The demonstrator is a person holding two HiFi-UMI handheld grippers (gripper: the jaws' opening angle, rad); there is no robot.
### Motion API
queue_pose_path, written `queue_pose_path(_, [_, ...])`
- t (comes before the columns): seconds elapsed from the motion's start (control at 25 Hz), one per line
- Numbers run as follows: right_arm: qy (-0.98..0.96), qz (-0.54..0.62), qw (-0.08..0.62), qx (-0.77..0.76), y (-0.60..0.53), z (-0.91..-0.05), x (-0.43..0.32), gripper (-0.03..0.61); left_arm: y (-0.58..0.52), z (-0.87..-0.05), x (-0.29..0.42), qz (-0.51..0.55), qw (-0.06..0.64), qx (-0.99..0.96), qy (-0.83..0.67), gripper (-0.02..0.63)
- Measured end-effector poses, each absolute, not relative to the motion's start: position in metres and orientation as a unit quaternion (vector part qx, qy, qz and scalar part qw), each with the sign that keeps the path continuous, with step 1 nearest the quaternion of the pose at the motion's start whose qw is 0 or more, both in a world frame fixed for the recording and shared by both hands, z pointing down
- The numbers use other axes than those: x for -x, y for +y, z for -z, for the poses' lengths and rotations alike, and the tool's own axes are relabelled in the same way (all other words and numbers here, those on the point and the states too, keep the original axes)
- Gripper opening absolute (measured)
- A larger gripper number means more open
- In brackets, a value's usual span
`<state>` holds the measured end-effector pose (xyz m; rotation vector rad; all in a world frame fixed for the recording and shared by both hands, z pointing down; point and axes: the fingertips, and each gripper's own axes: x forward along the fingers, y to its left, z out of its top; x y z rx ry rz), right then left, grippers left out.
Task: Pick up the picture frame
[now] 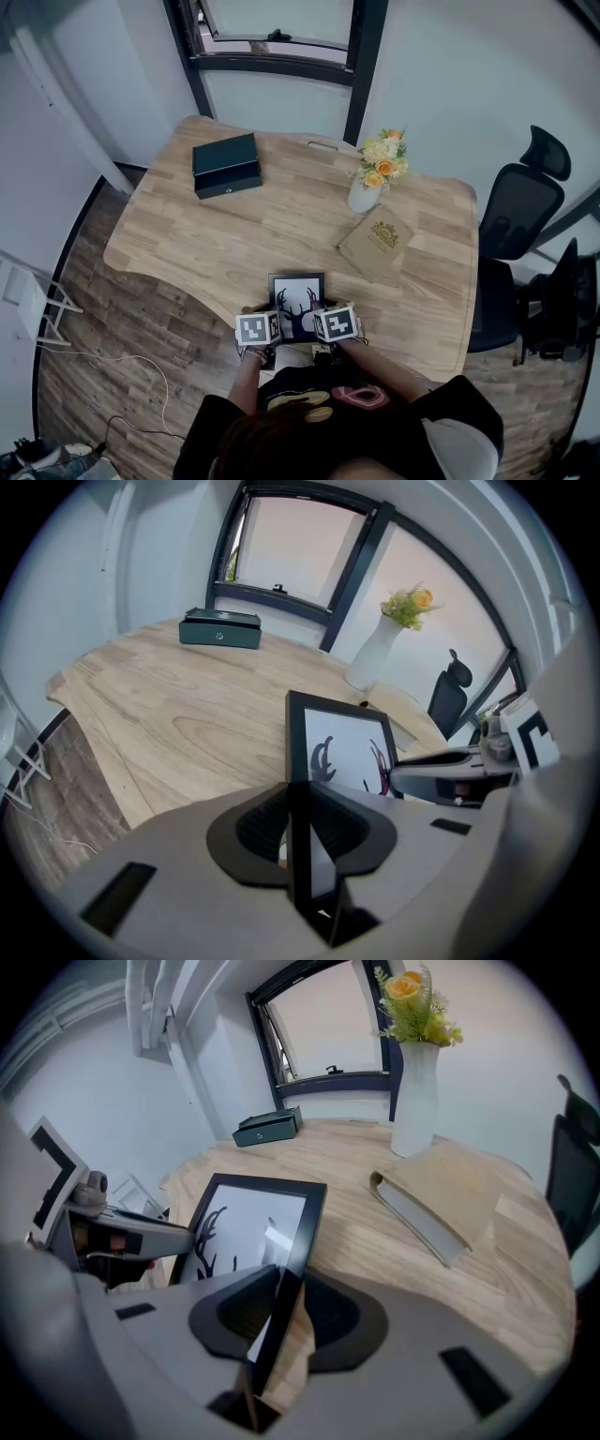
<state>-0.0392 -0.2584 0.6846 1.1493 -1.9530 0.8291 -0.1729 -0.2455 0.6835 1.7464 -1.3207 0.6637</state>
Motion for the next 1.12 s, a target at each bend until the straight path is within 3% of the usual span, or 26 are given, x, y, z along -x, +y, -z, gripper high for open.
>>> queue_pose_path(1.12, [-0.815,-0.269,0.228,-0.460,-0.264,-0.592,0.059,0.084,-0.243,-0.576,0.193,-0.181,0.306,-0.744,-0.565,0.080])
